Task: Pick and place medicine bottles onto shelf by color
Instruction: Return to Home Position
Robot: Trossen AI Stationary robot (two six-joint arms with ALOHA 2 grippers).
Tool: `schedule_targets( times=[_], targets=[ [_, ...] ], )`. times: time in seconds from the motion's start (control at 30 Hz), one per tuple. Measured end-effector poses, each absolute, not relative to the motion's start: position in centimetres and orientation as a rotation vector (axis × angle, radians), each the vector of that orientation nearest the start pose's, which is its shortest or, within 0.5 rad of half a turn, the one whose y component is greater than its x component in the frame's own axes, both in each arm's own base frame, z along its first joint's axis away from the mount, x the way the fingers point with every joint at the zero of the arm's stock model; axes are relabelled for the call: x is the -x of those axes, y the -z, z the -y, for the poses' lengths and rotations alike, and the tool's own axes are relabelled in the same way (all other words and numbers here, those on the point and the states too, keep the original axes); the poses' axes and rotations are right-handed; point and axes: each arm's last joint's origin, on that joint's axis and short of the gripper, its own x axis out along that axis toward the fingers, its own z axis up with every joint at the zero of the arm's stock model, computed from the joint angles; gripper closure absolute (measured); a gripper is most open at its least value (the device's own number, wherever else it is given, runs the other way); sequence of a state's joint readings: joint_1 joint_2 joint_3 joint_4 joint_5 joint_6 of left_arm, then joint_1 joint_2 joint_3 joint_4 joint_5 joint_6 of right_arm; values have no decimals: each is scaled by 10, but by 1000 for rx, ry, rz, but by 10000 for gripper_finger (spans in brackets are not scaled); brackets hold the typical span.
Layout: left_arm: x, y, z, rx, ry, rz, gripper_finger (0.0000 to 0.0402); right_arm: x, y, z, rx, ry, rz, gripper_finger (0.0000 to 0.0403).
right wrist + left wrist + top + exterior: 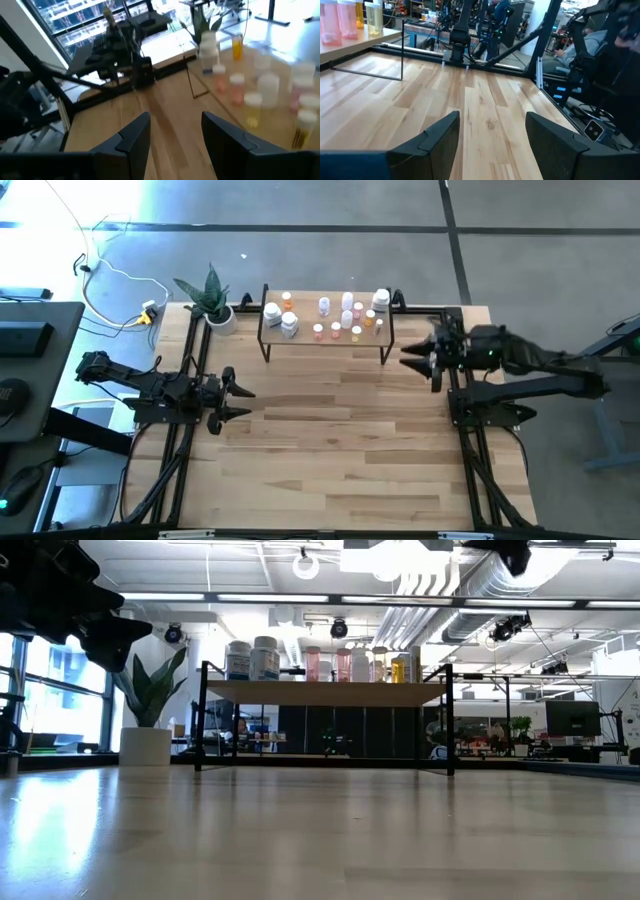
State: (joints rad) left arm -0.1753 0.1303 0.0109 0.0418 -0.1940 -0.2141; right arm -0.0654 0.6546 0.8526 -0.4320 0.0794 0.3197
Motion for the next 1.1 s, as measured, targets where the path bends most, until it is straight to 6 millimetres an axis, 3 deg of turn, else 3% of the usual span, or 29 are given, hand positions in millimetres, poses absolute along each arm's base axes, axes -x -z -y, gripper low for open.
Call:
schedule_targets(
  times=[0.27,0.43,1.1],
  targets=[
    [-104,-161,13,200,-26,-74,185,-122,-269,3,-341,173,-250,235],
    [-104,-161,13,201,-26,-74,185,-112,-234,0,-398,131,-194,235],
    [-104,-161,13,200,-25,-73,185,-94,-172,-3,-433,62,-64,235]
  ],
)
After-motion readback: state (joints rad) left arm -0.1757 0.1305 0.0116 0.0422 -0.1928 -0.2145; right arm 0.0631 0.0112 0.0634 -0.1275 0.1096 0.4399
